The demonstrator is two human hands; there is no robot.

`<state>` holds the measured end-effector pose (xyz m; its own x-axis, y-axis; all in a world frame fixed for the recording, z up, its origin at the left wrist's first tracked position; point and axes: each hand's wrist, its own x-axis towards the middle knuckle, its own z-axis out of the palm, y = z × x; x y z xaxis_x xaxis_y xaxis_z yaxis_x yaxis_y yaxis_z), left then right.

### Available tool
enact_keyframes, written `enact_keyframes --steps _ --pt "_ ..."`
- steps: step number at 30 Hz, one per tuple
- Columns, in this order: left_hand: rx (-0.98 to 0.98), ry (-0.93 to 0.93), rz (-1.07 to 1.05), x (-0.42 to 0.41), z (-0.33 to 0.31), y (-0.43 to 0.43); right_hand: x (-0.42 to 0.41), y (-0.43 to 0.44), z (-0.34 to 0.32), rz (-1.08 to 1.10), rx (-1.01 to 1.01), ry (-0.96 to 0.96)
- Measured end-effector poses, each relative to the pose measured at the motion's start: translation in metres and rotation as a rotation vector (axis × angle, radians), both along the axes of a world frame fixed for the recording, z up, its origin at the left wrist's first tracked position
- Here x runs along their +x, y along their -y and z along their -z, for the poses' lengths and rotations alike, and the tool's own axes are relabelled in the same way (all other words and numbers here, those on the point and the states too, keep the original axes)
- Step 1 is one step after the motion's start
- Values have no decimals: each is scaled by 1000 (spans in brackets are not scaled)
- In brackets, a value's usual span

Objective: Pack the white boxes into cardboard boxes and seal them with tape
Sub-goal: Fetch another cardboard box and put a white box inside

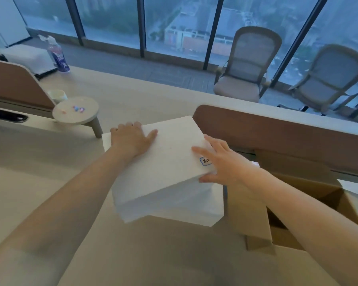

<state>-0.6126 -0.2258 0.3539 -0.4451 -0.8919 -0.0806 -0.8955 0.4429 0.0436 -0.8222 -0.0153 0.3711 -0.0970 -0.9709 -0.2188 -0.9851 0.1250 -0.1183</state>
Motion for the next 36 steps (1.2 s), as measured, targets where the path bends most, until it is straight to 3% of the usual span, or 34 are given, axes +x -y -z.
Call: enact_keyframes --steps 5,9,13,18,20,27,29,33,36 --pt "32 59 -196 58 -4 -11 4 55 -12 38 -110 -252" --pt "177 34 -204 82 -10 -2 41 60 -10 99 -190 72" --pt "150 -151 -53 71 -13 7 76 23 -14 2 -45 247" --pt "119 -176 133 25 -14 33 96 -11 4 -112 30 62" --pt "111 -150 122 9 -12 44 96 -14 16 -148 -10 -36" --pt "100 4 60 -1 -9 60 51 -14 14 -254 -19 -84" --pt "63 -17 56 11 -10 57 25 -19 8 -154 19 -35" --pt "73 -61 52 45 -8 49 -12 -33 8 246 -65 44" --pt "111 -49 21 62 -12 38 -19 -32 19 595 -186 247"
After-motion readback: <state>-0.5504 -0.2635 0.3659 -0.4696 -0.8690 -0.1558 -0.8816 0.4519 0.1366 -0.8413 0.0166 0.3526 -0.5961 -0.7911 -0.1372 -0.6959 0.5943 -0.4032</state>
